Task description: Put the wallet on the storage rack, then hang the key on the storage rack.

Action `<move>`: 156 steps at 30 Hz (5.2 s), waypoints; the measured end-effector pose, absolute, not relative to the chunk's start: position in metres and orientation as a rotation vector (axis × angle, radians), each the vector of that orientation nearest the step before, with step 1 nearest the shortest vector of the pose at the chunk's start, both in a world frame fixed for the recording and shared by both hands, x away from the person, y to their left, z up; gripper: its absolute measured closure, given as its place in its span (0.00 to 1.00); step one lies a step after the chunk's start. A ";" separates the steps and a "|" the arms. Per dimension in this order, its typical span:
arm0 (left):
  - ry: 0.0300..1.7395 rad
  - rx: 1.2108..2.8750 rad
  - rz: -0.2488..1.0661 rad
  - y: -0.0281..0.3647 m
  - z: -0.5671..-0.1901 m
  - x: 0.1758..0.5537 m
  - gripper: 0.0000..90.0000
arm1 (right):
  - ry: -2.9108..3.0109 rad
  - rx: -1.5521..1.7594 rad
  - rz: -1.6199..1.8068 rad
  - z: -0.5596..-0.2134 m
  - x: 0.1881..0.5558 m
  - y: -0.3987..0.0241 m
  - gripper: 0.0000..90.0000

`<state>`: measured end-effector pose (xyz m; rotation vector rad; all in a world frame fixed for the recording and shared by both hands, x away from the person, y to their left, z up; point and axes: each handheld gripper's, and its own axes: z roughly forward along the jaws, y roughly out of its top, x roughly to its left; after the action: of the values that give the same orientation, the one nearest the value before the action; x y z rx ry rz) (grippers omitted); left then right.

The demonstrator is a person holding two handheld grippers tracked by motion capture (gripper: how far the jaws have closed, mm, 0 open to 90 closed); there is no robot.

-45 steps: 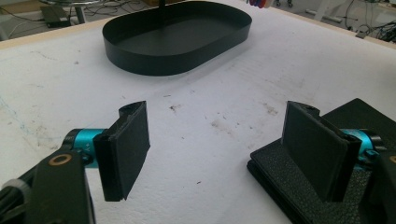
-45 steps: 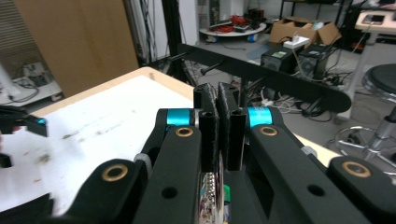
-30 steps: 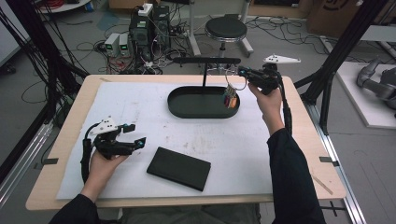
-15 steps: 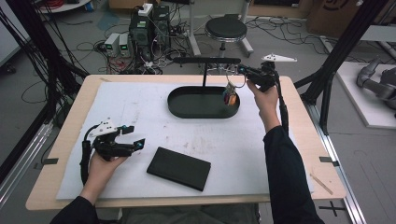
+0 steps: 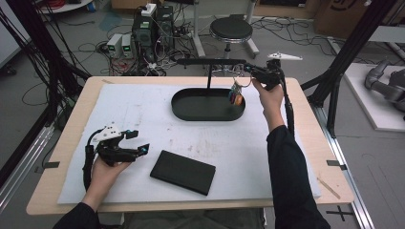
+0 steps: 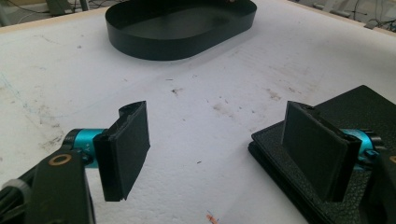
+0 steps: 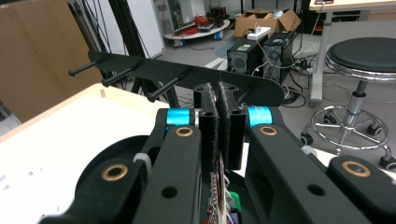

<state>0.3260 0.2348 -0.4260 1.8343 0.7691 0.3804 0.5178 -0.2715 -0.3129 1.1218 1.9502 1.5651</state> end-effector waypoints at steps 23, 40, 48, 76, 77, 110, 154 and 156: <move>0.780 1.834 0.389 0.239 -0.427 0.322 0.26 | 1.970 1.158 1.542 -0.324 0.526 -0.273 0.97; 0.777 1.837 0.384 0.238 -0.427 0.323 0.26 | 1.933 1.201 1.440 -0.325 0.527 -0.274 0.88; 0.772 1.842 0.384 0.237 -0.427 0.323 0.26 | 1.899 1.240 1.368 -0.324 0.525 -0.275 0.65; 0.720 1.841 0.413 0.229 -0.418 0.334 0.26 | 2.016 0.986 1.451 -0.308 0.414 -0.301 0.46; 0.721 1.840 0.411 0.229 -0.418 0.334 0.26 | 2.018 0.985 1.462 -0.310 0.409 -0.303 0.46; 0.662 1.862 0.437 0.215 -0.410 0.338 0.26 | 1.894 1.086 1.431 -0.388 0.339 -0.342 0.41; 0.281 2.202 0.362 0.202 -0.445 0.274 0.45 | 1.920 1.123 1.469 -0.398 0.349 -0.344 0.35; 0.252 2.228 0.390 0.201 -0.448 0.274 0.47 | 1.923 1.134 1.477 -0.398 0.350 -0.345 0.35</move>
<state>0.2743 0.2013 -0.4479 2.2279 0.2515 0.3895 0.3499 -0.3447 -0.3983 1.1343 1.9229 1.4765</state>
